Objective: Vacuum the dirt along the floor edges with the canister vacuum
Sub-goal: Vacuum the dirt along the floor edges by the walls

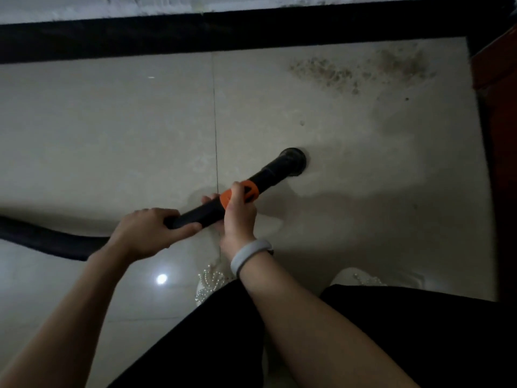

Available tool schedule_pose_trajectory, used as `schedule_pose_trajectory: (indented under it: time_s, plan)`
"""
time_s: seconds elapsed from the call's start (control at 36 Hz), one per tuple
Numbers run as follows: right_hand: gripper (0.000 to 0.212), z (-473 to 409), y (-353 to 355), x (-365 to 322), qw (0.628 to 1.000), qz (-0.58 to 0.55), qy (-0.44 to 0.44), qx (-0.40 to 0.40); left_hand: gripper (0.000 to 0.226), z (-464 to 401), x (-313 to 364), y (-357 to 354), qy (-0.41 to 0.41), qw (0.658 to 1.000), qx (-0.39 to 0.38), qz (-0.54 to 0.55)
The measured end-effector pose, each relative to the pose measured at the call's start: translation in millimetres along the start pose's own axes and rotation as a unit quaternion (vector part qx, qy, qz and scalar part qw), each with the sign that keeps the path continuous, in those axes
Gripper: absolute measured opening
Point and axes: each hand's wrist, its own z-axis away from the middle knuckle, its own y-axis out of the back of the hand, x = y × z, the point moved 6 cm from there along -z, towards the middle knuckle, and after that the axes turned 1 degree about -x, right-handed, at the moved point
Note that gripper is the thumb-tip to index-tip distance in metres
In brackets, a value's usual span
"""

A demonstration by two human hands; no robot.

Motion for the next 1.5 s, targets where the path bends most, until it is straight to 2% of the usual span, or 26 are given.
schedule_pose_trajectory:
  time_s: [0.08,0.19,0.28,0.33,0.42,0.53,0.58,0.69,0.81,0.86,0.94,1.03,1.17,1.33,1.42,1.5]
  plan:
    - [0.017,12,19,14,0.999,-0.037,-0.029,0.027,0.080,11,6,-11,0.019,0.996,-0.085,0.035]
    - [0.021,27,52,31,0.992,-0.084,-0.054,0.080,0.058,21,17,-27,0.006,0.992,-0.123,-0.014]
    - [0.025,22,55,31,0.995,-0.044,-0.044,0.084,0.053,22,15,-33,0.008,0.994,-0.103,-0.035]
    - [0.027,12,45,26,0.997,0.007,-0.020,0.069,0.058,23,9,-35,0.025,0.997,-0.078,-0.016]
    - [0.019,-3,20,19,0.997,0.072,-0.014,0.019,0.076,23,2,-35,0.037,0.999,-0.024,0.032]
    - [0.013,-15,-6,13,0.993,0.110,-0.021,-0.044,0.080,20,-6,-32,0.055,0.995,0.035,0.076]
    - [0.013,-18,-6,10,0.991,0.121,-0.021,-0.052,0.077,18,-3,-34,0.052,0.994,0.023,0.089]
    - [0.015,-15,13,4,0.994,0.105,-0.005,-0.027,0.057,15,16,-46,0.031,0.996,-0.044,0.076]
    - [0.017,-11,45,-1,0.995,0.079,0.043,0.046,0.084,6,33,-58,-0.015,0.996,-0.081,0.043]
    - [0.017,-9,53,-6,0.994,0.076,0.054,0.063,0.085,0,39,-58,-0.032,0.995,-0.089,0.025]
    - [0.019,-14,45,-19,0.993,0.084,0.065,0.061,0.078,-10,40,-53,-0.034,0.997,-0.063,0.037]
    - [0.016,-18,26,-24,0.994,0.087,0.057,0.026,0.076,-13,34,-42,-0.036,0.997,-0.015,0.062]
    - [0.014,-15,5,6,0.996,0.091,0.003,-0.015,0.065,0,0,-47,0.026,0.991,-0.040,0.127]
    - [0.010,-10,-3,17,0.996,0.092,0.000,-0.002,0.073,16,-18,-40,0.051,0.993,-0.029,0.107]
    - [0.023,-23,4,-2,0.973,0.216,0.060,0.062,0.076,20,-22,-39,0.058,0.993,-0.042,0.098]
    - [0.034,-31,17,-35,0.920,0.352,0.131,0.110,0.081,25,-32,-42,0.065,0.991,-0.053,0.105]
